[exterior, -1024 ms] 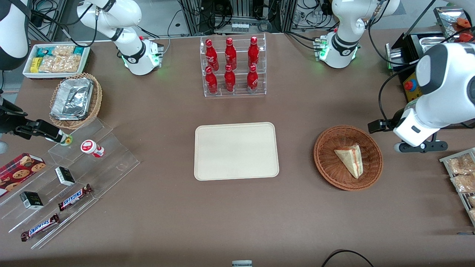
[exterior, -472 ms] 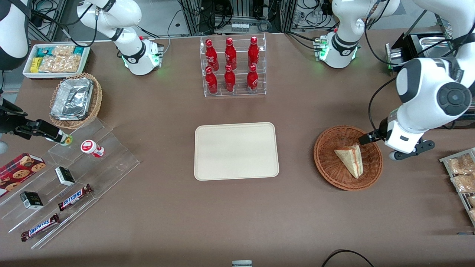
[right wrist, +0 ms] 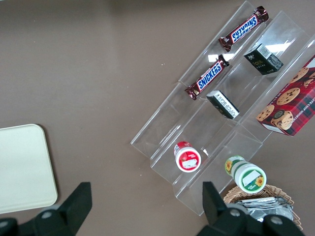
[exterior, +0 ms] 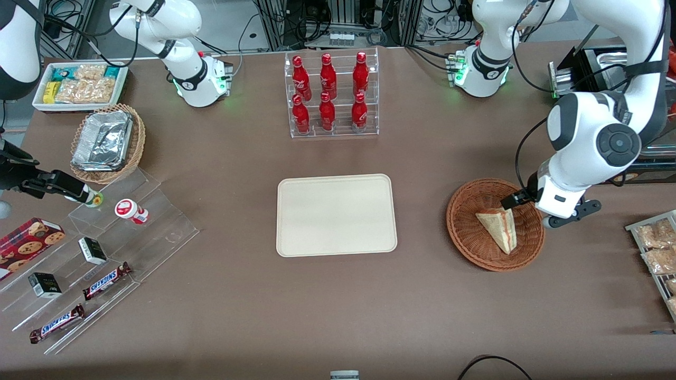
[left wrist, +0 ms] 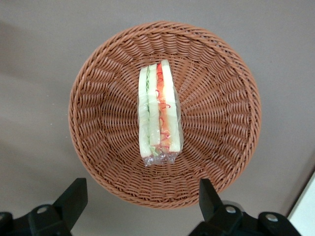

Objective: Place sandwich from basket to tray
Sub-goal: 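Lower the left gripper and close it on the sandwich's crust edge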

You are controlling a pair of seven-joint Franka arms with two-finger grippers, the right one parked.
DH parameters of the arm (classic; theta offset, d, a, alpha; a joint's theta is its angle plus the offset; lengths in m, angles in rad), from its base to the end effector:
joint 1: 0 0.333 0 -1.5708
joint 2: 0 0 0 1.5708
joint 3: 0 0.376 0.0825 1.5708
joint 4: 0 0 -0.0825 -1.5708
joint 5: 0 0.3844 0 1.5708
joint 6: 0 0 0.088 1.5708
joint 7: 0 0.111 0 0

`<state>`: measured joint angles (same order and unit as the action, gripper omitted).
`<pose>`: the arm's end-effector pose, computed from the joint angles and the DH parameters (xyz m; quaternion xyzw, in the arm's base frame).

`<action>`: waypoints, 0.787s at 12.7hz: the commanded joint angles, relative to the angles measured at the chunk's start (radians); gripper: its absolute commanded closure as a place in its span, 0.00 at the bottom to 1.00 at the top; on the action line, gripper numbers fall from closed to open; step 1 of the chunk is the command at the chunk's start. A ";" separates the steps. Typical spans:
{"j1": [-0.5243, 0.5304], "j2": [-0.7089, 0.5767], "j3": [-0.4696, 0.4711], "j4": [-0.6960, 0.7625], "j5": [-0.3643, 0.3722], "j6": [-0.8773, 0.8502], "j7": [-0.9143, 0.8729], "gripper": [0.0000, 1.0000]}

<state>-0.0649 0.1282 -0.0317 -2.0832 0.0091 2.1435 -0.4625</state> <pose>0.5651 -0.0539 0.4151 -0.9832 -0.1793 0.0321 0.0110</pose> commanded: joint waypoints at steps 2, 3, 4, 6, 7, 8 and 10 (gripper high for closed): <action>-0.004 0.017 0.001 -0.072 -0.006 0.120 -0.024 0.00; -0.003 0.031 0.001 -0.071 -0.014 0.139 -0.025 0.00; -0.003 0.045 0.001 -0.072 -0.030 0.163 -0.031 0.00; -0.003 0.071 0.001 -0.069 -0.038 0.197 -0.054 0.00; -0.003 0.083 0.001 -0.067 -0.040 0.219 -0.073 0.00; -0.003 0.094 0.001 -0.067 -0.038 0.233 -0.080 0.00; -0.003 0.113 0.001 -0.067 -0.040 0.251 -0.082 0.00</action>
<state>-0.0645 0.2238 -0.0314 -2.1543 -0.0175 2.3693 -0.5262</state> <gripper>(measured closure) 0.000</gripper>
